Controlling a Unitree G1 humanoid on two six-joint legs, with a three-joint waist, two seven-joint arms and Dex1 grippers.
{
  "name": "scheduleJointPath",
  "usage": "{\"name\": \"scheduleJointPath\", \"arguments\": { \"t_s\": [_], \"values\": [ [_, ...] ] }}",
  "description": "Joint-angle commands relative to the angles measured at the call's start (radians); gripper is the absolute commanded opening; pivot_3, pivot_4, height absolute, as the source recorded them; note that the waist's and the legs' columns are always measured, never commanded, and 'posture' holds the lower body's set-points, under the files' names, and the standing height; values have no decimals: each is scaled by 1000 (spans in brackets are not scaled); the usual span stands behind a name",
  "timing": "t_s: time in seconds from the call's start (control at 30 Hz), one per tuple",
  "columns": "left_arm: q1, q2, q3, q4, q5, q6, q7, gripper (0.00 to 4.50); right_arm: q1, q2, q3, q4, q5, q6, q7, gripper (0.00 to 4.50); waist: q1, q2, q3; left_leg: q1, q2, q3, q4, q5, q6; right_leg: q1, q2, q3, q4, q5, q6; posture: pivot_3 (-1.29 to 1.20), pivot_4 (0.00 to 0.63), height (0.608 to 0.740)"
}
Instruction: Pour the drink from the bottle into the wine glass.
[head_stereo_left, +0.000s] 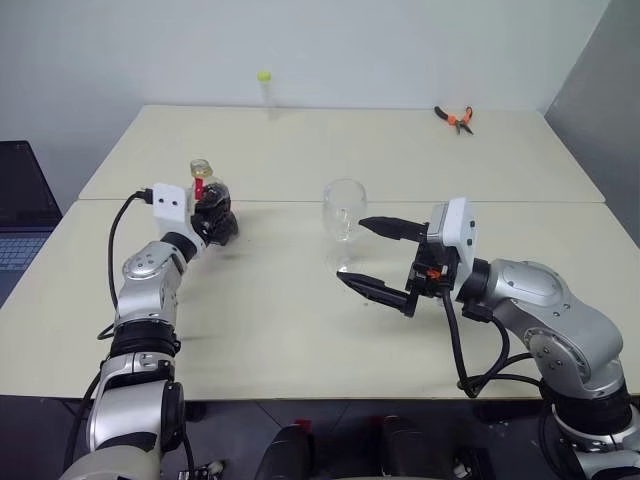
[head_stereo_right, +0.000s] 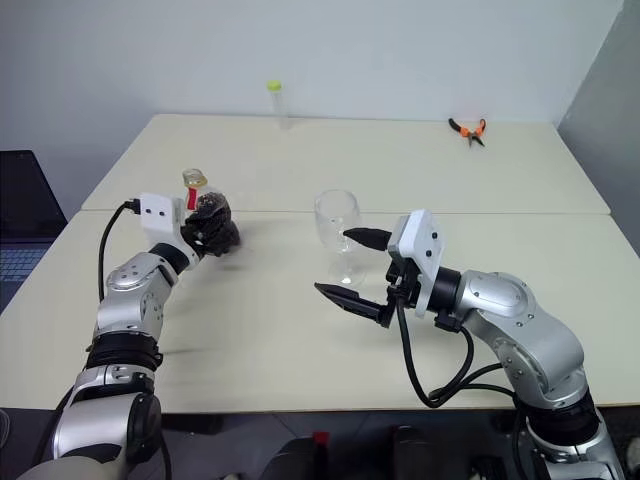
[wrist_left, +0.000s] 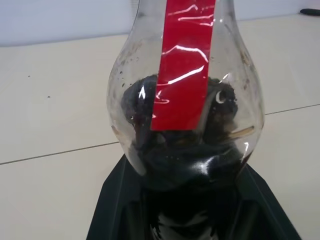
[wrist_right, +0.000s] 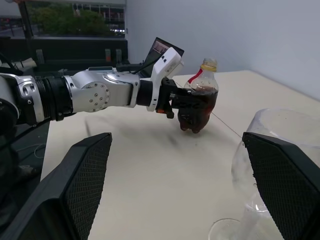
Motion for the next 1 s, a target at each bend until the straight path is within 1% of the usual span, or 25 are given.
{"name": "scheduleJointPath", "arguments": {
  "t_s": [0.03,0.17,0.4,0.5,0.67,0.8,1.0],
  "values": [
    [-13,12,17,-125,-36,5,-22,977,6,9,-13,-33,5,-31,-10,4500,0,0,0,0,0,0,0,0,0,0,0,0,0,0,0,0,150,740],
    [3,5,11,-250,-79,62,-54,904,18,20,-34,-43,21,-32,-27,4500,0,0,0,0,0,0,0,0,0,0,0,0,0,0,0,0,150,740],
    [-1,-13,-5,-345,-105,120,-62,899,37,34,-35,-63,20,-31,-56,4500,0,0,0,0,0,0,0,0,0,0,0,0,0,0,0,0,150,740],
    [2,6,-73,-407,-54,96,-104,877,45,36,-61,-75,36,-19,-76,4500,0,0,0,0,0,0,0,0,-1,0,0,0,0,0,0,0,150,740],
    [-17,67,-190,-418,82,-17,-162,801,51,32,-96,-86,66,2,-109,4500,0,0,0,0,-1,1,0,1,-1,0,0,1,0,0,0,0,150,740],
    [-79,92,-275,-373,183,-134,-196,793,36,40,-77,-85,46,20,-149,4500,0,0,0,0,0,0,0,0,0,0,2,0,0,0,0,0,150,740],
    [-187,85,-355,-261,298,-289,-192,792,38,60,-43,-62,6,25,-198,4500,0,0,0,0,-1,1,0,0,0,0,4,1,0,0,0,0,150,740]
  ]
}}
